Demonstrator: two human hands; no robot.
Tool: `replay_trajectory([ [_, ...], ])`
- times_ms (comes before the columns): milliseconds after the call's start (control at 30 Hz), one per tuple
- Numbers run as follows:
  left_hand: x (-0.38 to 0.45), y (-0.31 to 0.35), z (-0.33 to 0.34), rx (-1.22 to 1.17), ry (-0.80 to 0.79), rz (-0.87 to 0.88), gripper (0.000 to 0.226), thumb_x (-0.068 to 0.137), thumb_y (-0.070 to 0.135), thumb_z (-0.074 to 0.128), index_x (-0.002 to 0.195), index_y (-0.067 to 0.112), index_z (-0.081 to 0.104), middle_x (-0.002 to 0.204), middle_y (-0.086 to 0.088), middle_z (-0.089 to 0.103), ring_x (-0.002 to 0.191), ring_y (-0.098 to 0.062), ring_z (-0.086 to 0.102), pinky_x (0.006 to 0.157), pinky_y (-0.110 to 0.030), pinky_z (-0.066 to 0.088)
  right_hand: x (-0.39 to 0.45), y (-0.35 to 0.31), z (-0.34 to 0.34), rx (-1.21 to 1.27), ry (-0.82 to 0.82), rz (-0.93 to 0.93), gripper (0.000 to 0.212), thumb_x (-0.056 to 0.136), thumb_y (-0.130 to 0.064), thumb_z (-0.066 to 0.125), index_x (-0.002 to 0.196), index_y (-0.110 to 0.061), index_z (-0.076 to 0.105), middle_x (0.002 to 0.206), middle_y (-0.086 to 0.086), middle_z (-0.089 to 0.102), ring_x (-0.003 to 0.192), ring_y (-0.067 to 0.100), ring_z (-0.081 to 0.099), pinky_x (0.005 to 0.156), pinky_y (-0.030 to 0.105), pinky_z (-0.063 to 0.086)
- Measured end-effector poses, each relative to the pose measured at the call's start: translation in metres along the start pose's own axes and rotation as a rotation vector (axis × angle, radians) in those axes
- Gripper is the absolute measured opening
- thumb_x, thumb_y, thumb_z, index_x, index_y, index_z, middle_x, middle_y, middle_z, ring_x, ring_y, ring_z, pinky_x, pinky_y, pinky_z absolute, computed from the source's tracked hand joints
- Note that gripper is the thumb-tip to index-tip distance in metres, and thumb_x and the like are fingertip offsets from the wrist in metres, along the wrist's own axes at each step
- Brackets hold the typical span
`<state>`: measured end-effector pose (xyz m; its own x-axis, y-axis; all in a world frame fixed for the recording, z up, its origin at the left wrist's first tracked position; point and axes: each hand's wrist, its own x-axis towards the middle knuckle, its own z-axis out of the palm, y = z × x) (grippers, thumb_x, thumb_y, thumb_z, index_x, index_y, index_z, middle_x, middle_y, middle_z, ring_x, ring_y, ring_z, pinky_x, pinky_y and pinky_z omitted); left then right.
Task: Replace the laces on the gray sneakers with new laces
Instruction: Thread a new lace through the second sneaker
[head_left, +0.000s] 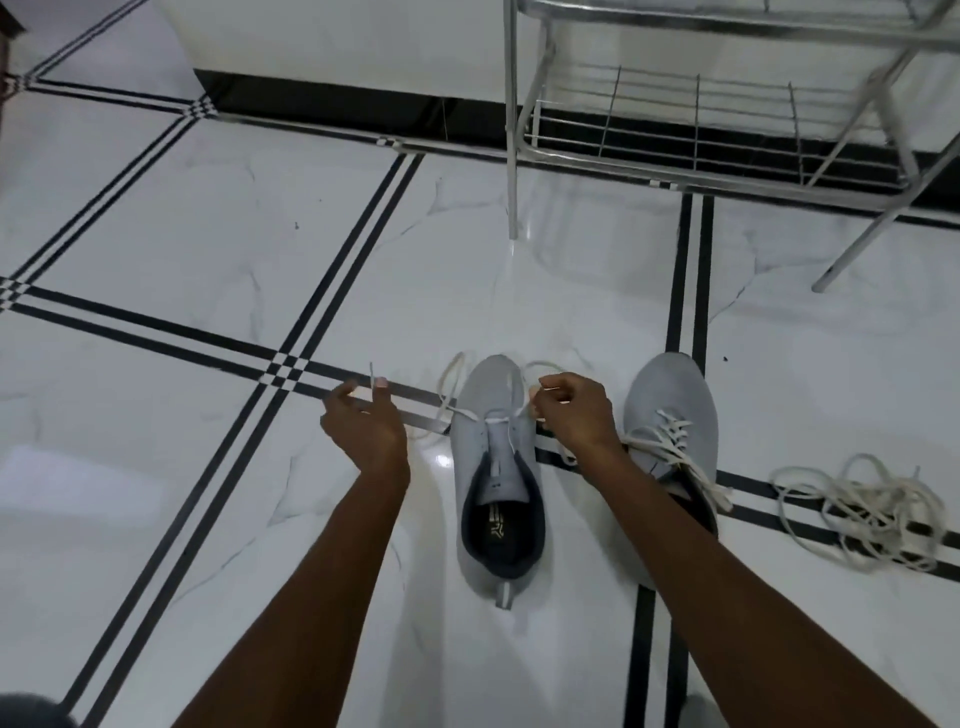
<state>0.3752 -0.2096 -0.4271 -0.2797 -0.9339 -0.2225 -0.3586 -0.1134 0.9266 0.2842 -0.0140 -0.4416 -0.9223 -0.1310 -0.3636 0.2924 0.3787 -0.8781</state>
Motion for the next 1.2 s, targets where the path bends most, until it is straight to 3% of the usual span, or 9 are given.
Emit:
replay_trajectory([
  [133, -0.026, -0.006, 0.004, 0.065, 0.009, 0.043, 0.032, 0.091, 0.029, 0.076, 0.102, 0.009, 0.054, 0.097, -0.008, 0.063, 0.083, -0.018, 0.061, 0.086, -0.036, 0.054, -0.009, -0.003, 0.011, -0.053, 0.016, 0.019, 0.033, 0.082, -0.045, 0.077, 0.092, -0.014, 0.074, 0.087, -0.003, 0.074, 0.080, 0.012, 0.069, 0.073, 0.026, 0.053],
  [200, -0.043, -0.011, 0.009, 0.155, -0.129, 0.026, 0.032, 0.090, 0.041, 0.075, 0.089, 0.011, 0.064, 0.081, 0.000, 0.067, 0.076, -0.013, 0.065, 0.081, -0.034, 0.056, -0.012, -0.004, 0.014, -0.055, 0.035, 0.000, 0.026, 0.083, -0.038, 0.077, 0.087, -0.013, 0.074, 0.082, -0.002, 0.074, 0.078, 0.014, 0.069, 0.069, 0.025, 0.050],
  [333, -0.062, -0.019, 0.022, 0.233, -0.323, -0.026, 0.028, 0.080, 0.049, 0.082, 0.071, 0.025, 0.072, 0.074, 0.010, 0.070, 0.078, -0.008, 0.067, 0.078, -0.025, 0.052, -0.014, 0.002, 0.016, -0.055, 0.025, -0.027, 0.027, 0.086, -0.033, 0.073, 0.069, -0.014, 0.068, 0.067, 0.000, 0.068, 0.064, 0.015, 0.062, 0.060, 0.033, 0.052],
  [467, -0.054, -0.022, 0.032, 0.158, -0.310, -0.110, 0.021, 0.077, 0.033, 0.088, 0.073, 0.017, 0.074, 0.075, 0.004, 0.072, 0.079, -0.015, 0.069, 0.082, -0.029, 0.057, -0.017, 0.007, 0.017, 0.041, 0.005, -0.038, 0.019, 0.086, -0.033, 0.075, 0.079, -0.015, 0.074, 0.075, 0.002, 0.073, 0.069, 0.017, 0.070, 0.071, 0.048, 0.062],
  [600, -0.052, -0.026, 0.033, 0.206, -0.358, 0.018, 0.028, 0.089, 0.031, 0.077, 0.080, 0.005, 0.070, 0.078, -0.006, 0.073, 0.076, -0.020, 0.066, 0.072, -0.023, 0.051, -0.018, 0.012, 0.015, 0.131, 0.009, -0.008, 0.019, 0.088, -0.029, 0.075, 0.081, -0.011, 0.073, 0.072, 0.007, 0.070, 0.058, 0.010, 0.066, 0.069, 0.053, 0.062],
  [700, -0.056, -0.031, 0.031, 0.214, -0.382, 0.091, 0.025, 0.098, 0.023, 0.065, 0.088, 0.001, 0.060, 0.084, -0.017, 0.069, 0.073, -0.017, 0.057, 0.064, -0.017, 0.043, -0.017, 0.015, 0.016, 0.146, 0.009, -0.001, 0.016, 0.087, -0.027, 0.076, 0.080, -0.012, 0.074, 0.070, 0.005, 0.069, 0.059, 0.011, 0.064, 0.070, 0.048, 0.063],
  [800, -0.057, -0.038, 0.029, 0.160, -0.403, 0.071, 0.020, 0.105, 0.025, 0.052, 0.098, 0.007, 0.055, 0.088, -0.010, 0.073, 0.082, -0.020, 0.070, 0.077, -0.030, 0.054, -0.016, 0.019, 0.018, 0.133, 0.023, 0.003, 0.015, 0.085, -0.027, 0.077, 0.079, -0.014, 0.074, 0.067, 0.002, 0.068, 0.056, 0.011, 0.062, 0.068, 0.041, 0.062],
  [900, -0.055, -0.040, 0.025, 0.105, -0.422, 0.026, 0.020, 0.108, 0.023, 0.045, 0.100, 0.006, 0.052, 0.089, -0.010, 0.075, 0.082, -0.019, 0.073, 0.082, -0.030, 0.058, -0.014, 0.022, 0.017, 0.128, 0.019, 0.018, 0.019, 0.084, -0.029, 0.076, 0.076, -0.012, 0.072, 0.062, -0.001, 0.065, 0.052, 0.011, 0.059, 0.059, 0.034, 0.053],
  [1200, -0.049, -0.046, 0.023, 0.036, -0.513, -0.065, 0.031, 0.085, 0.040, 0.081, 0.093, 0.011, 0.072, 0.090, -0.004, 0.077, 0.092, -0.021, 0.073, 0.087, -0.037, 0.059, -0.012, 0.022, 0.017, 0.103, -0.013, 0.005, 0.020, 0.084, -0.036, 0.075, 0.077, -0.017, 0.073, 0.064, -0.003, 0.066, 0.054, 0.011, 0.060, 0.058, 0.031, 0.051],
])
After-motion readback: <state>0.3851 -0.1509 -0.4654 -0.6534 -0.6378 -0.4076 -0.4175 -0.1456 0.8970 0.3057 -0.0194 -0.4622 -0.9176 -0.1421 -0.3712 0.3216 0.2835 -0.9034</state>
